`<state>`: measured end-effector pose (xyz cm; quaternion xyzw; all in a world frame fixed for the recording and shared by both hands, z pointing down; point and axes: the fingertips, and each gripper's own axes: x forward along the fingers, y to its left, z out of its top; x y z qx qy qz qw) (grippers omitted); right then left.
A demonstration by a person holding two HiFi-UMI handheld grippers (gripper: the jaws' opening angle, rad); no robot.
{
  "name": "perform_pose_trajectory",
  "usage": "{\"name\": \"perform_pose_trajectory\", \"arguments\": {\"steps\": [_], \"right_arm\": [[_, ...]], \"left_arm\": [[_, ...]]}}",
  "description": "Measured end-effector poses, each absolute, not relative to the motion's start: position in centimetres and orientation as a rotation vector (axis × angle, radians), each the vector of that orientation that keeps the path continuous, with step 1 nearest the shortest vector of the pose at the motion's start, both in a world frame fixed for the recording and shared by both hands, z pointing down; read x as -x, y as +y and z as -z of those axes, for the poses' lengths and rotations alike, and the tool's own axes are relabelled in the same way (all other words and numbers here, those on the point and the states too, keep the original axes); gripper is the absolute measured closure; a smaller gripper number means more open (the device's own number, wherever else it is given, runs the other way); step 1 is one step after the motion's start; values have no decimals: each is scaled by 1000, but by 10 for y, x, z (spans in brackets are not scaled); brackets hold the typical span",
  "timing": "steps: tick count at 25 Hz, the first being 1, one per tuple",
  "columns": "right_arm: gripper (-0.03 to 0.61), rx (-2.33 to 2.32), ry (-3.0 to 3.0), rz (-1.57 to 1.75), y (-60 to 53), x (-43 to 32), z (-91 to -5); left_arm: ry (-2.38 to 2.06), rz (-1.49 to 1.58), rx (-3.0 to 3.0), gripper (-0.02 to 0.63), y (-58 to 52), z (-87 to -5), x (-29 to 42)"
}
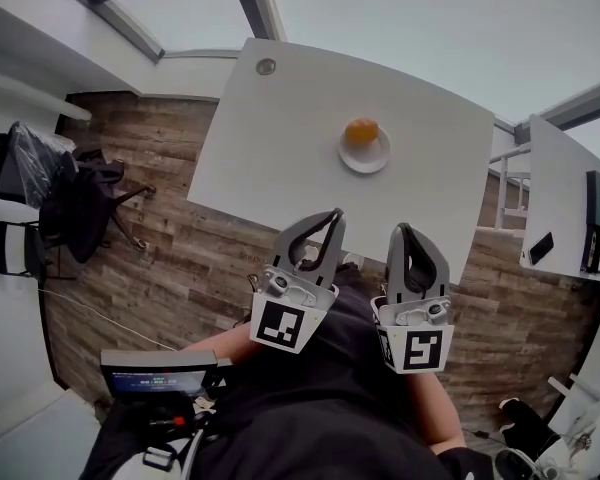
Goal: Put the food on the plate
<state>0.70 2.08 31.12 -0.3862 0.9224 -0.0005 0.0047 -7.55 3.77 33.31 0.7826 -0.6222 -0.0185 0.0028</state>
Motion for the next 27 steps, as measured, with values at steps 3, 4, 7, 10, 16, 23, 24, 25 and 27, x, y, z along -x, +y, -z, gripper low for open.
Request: {"name": "perform_pose_trajectory", "arguments": {"steps": [3,4,7,10,16,23,24,25,27], "right_arm": [[572,1222,2910,2,18,-6,-315],[572,1225,2913,0,18,-6,-316],[572,1233,2921,-6,16,-4,-316],[572,1221,2924,-11,15,-2,-316],[572,1169,2921,-14,12,10,-315],[572,1088,2926,44,12,19,-314],[572,1084,2935,48,14,20,-314],[572,1081,2944,50,15,21,-315],[572,1075,2962,53,17,25,-315]], "left_arm": [[-1956,56,-2428,607,35,-337,79],[-1957,53,-2431,607,36,-337,79],[-1956,43,-2433,607,35,-338,79],[-1964,31,-2412,607,33,-342,84],[-2006,-21,-2451,607,35,-338,86],[-2072,-31,-2427,607,38,-336,92],[-2074,-39,-2421,607,40,-336,92],[-2075,-46,-2414,607,41,-337,94],[-2076,-58,-2398,607,43,-338,97]]}}
